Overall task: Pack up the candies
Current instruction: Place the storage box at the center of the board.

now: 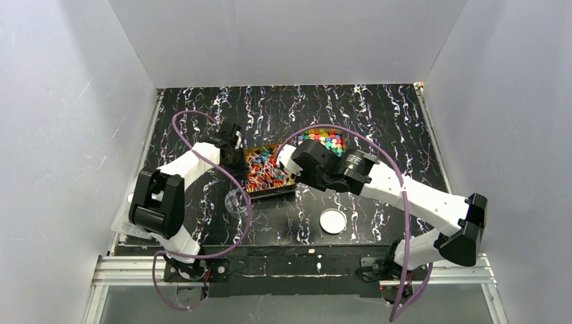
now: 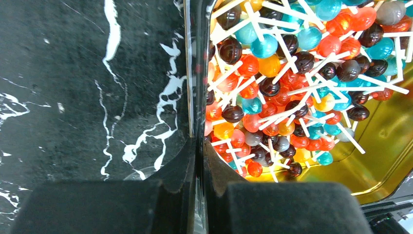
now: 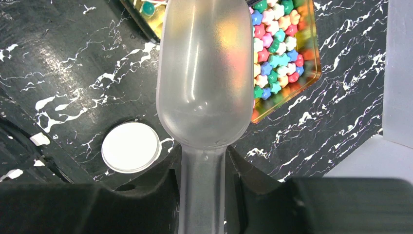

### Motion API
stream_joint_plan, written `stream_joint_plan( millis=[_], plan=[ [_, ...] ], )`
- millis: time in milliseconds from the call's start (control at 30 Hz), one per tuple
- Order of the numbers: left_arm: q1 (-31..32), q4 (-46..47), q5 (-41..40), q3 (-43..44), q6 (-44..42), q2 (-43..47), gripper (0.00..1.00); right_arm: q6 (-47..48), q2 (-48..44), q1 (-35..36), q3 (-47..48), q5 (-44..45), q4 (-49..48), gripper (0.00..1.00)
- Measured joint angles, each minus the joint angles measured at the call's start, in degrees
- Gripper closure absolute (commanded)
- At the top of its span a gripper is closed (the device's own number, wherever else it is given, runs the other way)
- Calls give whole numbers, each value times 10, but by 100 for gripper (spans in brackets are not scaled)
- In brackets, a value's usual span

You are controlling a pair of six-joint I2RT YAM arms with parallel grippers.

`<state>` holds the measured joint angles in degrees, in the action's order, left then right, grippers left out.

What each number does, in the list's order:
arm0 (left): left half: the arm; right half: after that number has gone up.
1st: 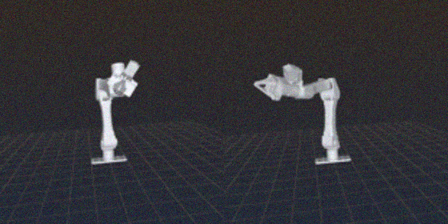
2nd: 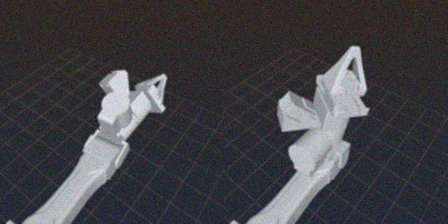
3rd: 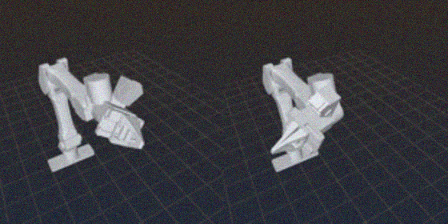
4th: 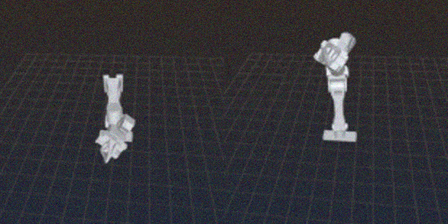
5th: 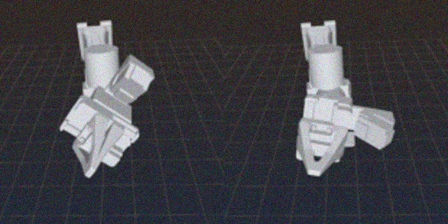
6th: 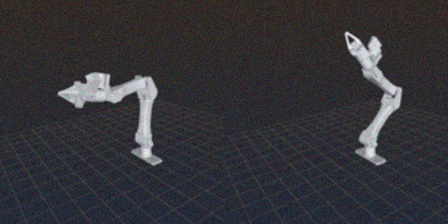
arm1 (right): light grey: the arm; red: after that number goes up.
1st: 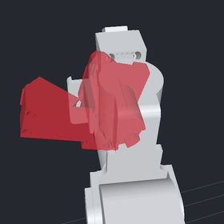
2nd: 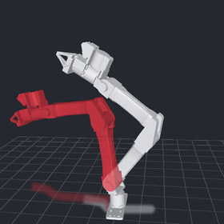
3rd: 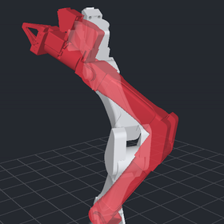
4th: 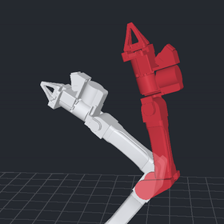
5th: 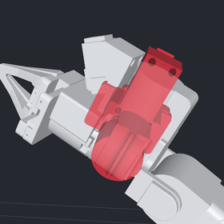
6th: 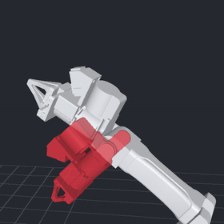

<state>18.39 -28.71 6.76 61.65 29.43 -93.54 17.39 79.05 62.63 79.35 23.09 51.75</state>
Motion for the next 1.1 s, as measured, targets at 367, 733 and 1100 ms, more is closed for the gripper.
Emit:
stream_joint_plan(
  millis=[367, 733, 1100],
  plan=[
    [59, 5, -47, -36, 32, 13, 90, 2, 58, 0, 7, -10, 41, 99],
    [78, 18, -52, -57, 56, 81, 56, -7, 120, 0, 14, -30, 57, 99],
    [80, -54, -192, -146, 84, 329, 29, -42, 303, 0, 191, -40, 151, 99]
  ],
)
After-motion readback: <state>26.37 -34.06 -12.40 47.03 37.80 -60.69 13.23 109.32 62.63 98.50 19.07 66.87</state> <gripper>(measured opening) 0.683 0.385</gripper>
